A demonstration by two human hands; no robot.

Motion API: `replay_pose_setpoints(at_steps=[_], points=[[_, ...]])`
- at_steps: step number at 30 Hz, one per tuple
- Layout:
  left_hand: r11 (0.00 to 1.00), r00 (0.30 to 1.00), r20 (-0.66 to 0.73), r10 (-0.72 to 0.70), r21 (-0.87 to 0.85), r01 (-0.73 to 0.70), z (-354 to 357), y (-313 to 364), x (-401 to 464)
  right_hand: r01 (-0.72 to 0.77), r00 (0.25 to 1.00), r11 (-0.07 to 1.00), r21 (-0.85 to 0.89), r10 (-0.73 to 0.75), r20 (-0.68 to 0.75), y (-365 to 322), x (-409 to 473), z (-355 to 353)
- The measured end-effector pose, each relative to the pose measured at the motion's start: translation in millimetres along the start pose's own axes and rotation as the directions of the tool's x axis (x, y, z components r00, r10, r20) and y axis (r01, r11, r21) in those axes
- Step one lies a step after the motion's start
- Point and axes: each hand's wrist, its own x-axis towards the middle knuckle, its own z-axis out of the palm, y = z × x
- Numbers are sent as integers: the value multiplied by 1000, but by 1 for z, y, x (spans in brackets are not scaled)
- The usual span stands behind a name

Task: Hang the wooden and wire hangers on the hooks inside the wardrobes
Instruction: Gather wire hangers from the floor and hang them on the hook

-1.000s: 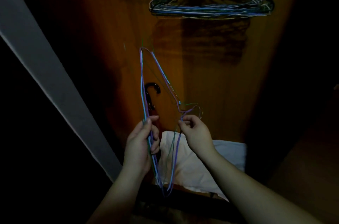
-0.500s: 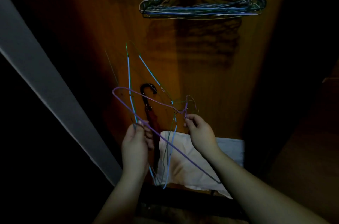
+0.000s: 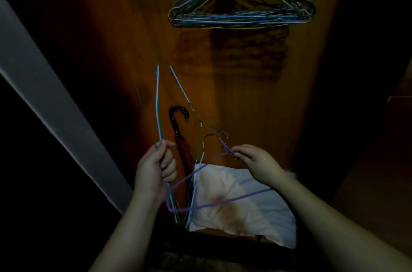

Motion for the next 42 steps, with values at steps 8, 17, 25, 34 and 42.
replay_pose_setpoints(at_steps=[8, 17, 25, 34, 42], points=[[997, 998, 15, -66, 40, 66, 10, 10, 14, 240, 966, 960, -144, -222, 132, -3, 22, -27], [982, 986, -15, -168, 85, 169, 21, 2, 18, 296, 951, 945, -140, -306, -53, -15, 45, -57], [959, 975, 41, -220, 193, 208, 23, -3, 3, 168, 949, 974, -152, -202, -244, -1, 65, -73], [940, 991, -16, -132, 314, 130, 36, 1, -1, 56, 900, 967, -249, -157, -406, -4, 76, -65], [940, 998, -31, -61, 335, 68, 45, -11, -7, -360, 874, 810, 464, 467, -136, -63, 77, -41]])
